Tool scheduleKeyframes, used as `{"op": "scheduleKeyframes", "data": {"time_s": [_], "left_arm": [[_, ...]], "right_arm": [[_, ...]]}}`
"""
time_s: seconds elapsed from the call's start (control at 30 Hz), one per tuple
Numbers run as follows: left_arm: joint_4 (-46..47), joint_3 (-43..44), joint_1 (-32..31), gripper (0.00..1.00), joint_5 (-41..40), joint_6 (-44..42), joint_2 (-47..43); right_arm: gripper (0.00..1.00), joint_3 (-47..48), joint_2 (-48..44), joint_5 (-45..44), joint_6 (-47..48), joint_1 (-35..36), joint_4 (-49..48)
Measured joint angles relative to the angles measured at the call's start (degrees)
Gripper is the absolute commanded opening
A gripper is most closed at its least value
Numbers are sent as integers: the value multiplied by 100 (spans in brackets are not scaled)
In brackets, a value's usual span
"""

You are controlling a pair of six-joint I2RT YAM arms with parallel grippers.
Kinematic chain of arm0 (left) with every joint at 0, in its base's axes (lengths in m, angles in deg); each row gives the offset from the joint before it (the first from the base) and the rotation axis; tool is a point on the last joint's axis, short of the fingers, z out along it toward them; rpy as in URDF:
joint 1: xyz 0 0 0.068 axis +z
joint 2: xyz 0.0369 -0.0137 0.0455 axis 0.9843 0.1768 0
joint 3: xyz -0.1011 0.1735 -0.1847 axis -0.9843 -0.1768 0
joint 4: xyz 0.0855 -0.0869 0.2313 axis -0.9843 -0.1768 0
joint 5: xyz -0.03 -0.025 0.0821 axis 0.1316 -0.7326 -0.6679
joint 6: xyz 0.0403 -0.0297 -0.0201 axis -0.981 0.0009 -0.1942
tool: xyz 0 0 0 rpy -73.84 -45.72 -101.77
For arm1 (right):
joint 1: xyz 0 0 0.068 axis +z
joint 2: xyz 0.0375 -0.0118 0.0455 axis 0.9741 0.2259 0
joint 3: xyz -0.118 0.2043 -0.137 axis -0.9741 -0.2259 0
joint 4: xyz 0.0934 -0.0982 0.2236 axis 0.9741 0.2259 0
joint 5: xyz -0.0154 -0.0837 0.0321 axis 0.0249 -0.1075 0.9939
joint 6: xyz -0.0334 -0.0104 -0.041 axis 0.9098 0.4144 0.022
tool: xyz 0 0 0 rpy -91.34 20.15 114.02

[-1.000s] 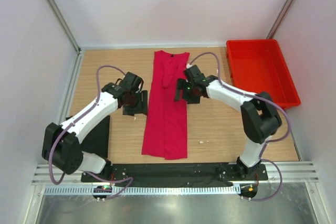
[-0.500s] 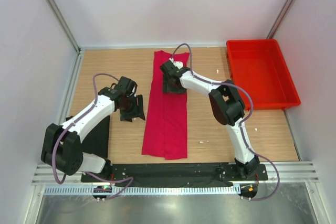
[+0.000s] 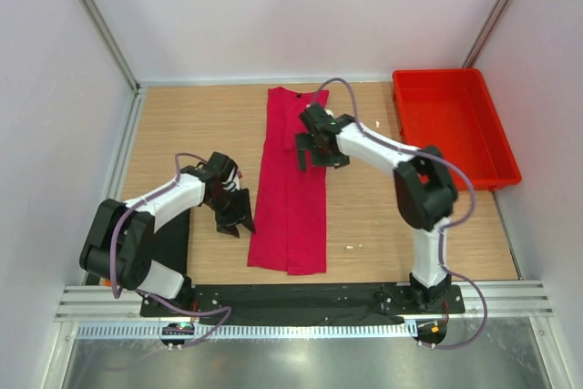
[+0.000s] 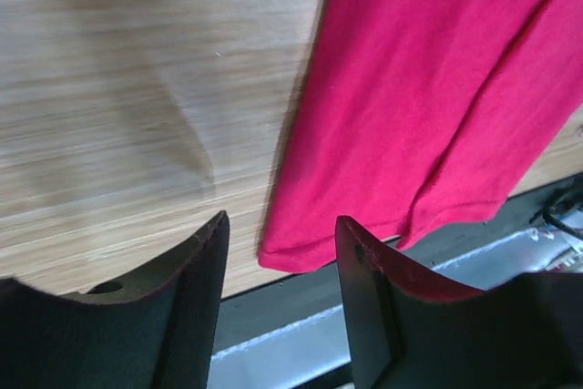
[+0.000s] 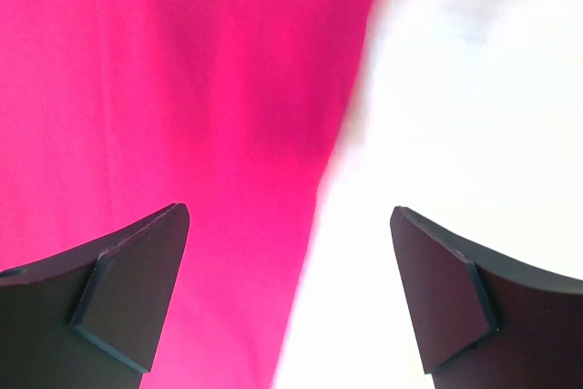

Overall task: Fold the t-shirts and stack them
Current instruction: Fold the tshirt

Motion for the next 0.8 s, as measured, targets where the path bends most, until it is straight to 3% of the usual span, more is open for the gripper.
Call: {"op": "scheduleKeyframes", "data": {"time_s": [0.13,0.3,0.53,0.8], "left_arm": [[96,-153,-7,45,367,125,81],[79,-501,-94,44,452,601,-13],[-37,-1200,-234,44,306,1523,-498],[-61,-1445,-472,44,494,2149,-557]], "right_arm": [[100,-2103,-1993,1082,-184,-61,-398],[80,-4586,-4030,2352,-789,72,-1130],[76,-6465,-5265,3150,-1801,529,-1923],[61,-7208,-5445,3464,-2741,660,-2780]]}}
